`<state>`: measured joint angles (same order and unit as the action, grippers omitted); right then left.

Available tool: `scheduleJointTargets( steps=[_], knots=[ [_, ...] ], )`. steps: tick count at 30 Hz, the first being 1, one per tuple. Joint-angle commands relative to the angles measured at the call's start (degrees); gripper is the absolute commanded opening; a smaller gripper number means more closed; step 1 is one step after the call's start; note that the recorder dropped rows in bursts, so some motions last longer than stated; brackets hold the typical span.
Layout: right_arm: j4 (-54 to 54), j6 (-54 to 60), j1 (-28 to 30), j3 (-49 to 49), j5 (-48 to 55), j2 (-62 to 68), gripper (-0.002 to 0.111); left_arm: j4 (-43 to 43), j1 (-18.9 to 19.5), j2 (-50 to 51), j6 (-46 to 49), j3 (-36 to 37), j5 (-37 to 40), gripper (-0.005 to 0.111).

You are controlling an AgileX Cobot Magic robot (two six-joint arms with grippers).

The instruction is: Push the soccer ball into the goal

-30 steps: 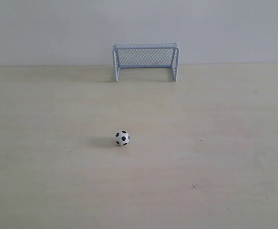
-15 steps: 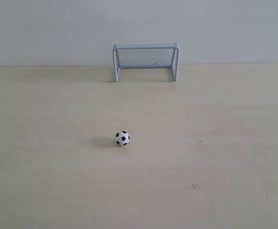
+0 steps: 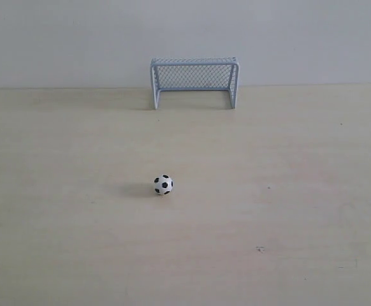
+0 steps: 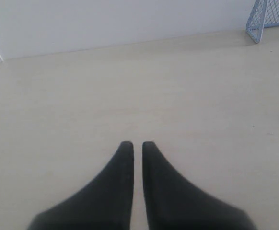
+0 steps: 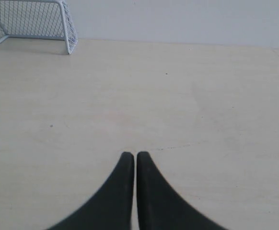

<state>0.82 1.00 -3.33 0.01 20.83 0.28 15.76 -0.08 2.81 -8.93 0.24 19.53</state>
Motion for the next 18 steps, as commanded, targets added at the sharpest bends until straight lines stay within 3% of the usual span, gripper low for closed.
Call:
scheduleJointTargets(
  steps=[1, 18],
  knots=[
    [0.0, 0.6, 0.5, 0.0, -0.7, -0.3, 0.000, 0.0, -0.5, 0.3, -0.5, -0.2, -0.2, 0.006],
    [0.0, 1.0, 0.5, 0.0, -11.7, -0.3, 0.000, 0.0, -0.5, 0.3, -0.5, -0.2, -0.2, 0.006]
  ],
)
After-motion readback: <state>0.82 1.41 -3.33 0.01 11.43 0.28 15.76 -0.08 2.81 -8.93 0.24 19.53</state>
